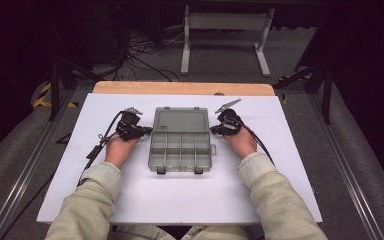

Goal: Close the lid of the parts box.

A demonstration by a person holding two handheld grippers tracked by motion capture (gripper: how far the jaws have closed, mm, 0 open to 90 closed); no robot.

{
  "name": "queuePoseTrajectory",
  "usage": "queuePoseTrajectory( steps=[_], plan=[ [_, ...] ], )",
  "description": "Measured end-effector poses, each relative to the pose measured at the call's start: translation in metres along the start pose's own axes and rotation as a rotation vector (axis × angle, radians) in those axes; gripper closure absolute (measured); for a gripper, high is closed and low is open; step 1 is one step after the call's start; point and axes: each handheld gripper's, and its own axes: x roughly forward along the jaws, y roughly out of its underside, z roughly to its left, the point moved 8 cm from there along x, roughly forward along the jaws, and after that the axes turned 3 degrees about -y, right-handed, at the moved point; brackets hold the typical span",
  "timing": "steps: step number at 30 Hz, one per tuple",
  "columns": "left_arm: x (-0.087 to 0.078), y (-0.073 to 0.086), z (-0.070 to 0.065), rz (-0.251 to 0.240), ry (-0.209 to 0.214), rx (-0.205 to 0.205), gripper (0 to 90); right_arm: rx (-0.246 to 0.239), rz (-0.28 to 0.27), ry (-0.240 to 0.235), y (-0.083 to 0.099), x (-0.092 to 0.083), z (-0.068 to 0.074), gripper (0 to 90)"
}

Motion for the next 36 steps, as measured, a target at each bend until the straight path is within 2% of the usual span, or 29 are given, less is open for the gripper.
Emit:
queuePoseTrajectory(
  steps=[2,3,7,12,23,36],
  plan=[
    [0.0015,0.0008,0.0014,0.006,-0.006,0.006,89.9,-0.001,-0.001,0.002,-0.0003,0.0005,0.0002,90.0],
    [0.0021,0.0017,0.0003,0.012,-0.001,-0.007,89.9,-0.001,-0.001,0.002,-0.0004,0.0005,0.0002,90.0],
    [0.0026,0.0009,0.002,0.005,-0.007,0.007,89.9,-0.004,-0.001,0.001,-0.0003,0.0006,0.0003,90.0],
    [0.0032,0.0012,0.0026,0.004,0.005,0.008,89.9,-0.019,0.001,0.001,-0.0013,0.0018,0.0012,90.0],
    [0.0046,0.0003,0.0033,0.0,0.02,-0.012,89.9,-0.015,0.006,0.001,-0.0033,0.0035,0.0004,90.0],
    [0.0092,-0.0038,0.0066,-0.038,0.02,-0.033,89.9,0.001,-0.02,0.009,-0.0084,0.0079,-0.0035,90.0]
  ],
)
